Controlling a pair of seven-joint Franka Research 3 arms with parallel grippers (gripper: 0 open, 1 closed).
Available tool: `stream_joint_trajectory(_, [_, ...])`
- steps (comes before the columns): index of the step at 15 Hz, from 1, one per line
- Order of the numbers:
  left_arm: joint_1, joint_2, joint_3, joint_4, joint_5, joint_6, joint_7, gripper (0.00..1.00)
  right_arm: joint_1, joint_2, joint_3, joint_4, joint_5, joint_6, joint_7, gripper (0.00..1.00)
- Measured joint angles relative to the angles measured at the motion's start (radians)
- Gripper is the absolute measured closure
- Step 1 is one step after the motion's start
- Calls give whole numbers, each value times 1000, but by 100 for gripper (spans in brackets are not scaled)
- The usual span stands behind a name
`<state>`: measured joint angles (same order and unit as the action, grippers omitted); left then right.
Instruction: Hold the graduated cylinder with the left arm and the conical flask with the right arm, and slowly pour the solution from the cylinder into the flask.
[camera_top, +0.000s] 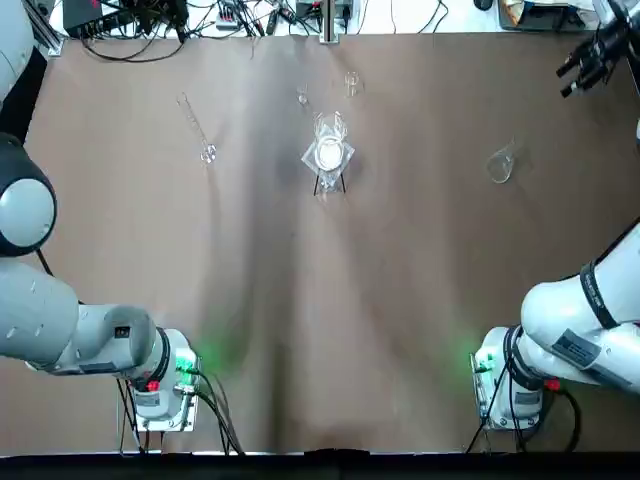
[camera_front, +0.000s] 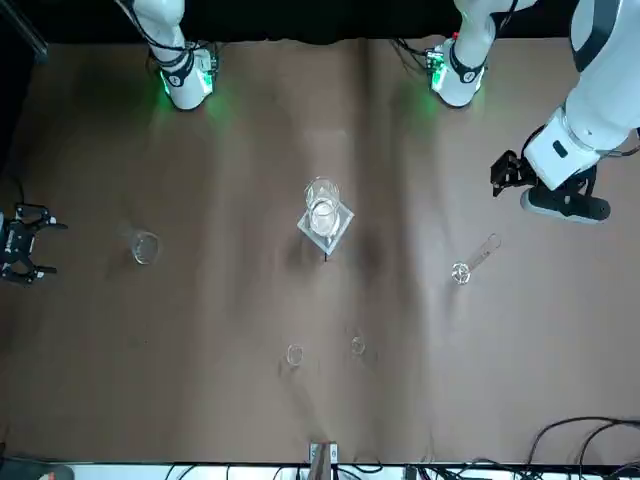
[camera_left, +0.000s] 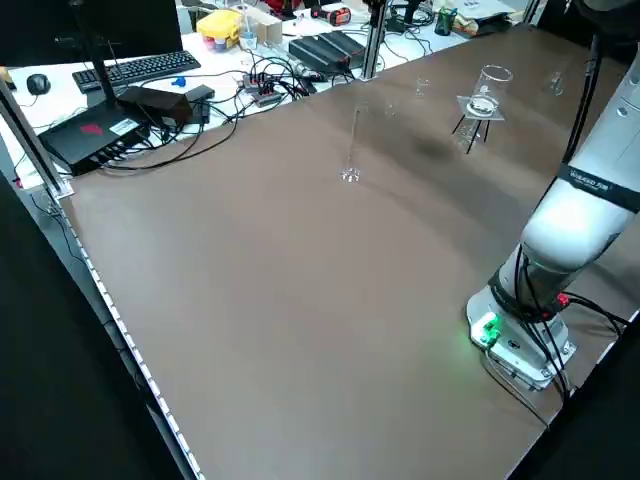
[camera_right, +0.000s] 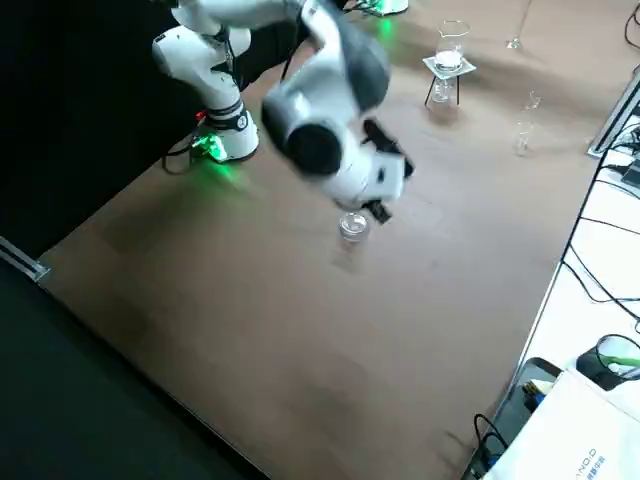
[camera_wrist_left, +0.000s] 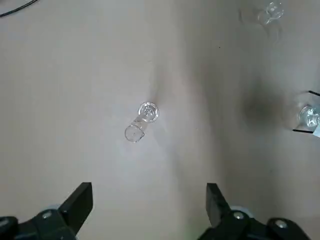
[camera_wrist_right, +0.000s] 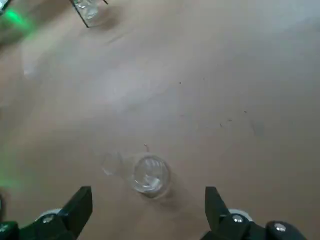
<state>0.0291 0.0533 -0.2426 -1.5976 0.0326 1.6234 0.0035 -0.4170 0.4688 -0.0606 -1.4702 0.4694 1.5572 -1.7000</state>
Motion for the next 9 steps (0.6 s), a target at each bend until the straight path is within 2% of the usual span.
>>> stream_joint_trajectory(3, [0,-1,0,0,0,0,-3,0,91,-78,1,-2,-73,-2,225,1])
stream_joint_trajectory(9, [3,-15,0,3,1,-1,1,0,242,-184,1,-4,-198,-33,619,1])
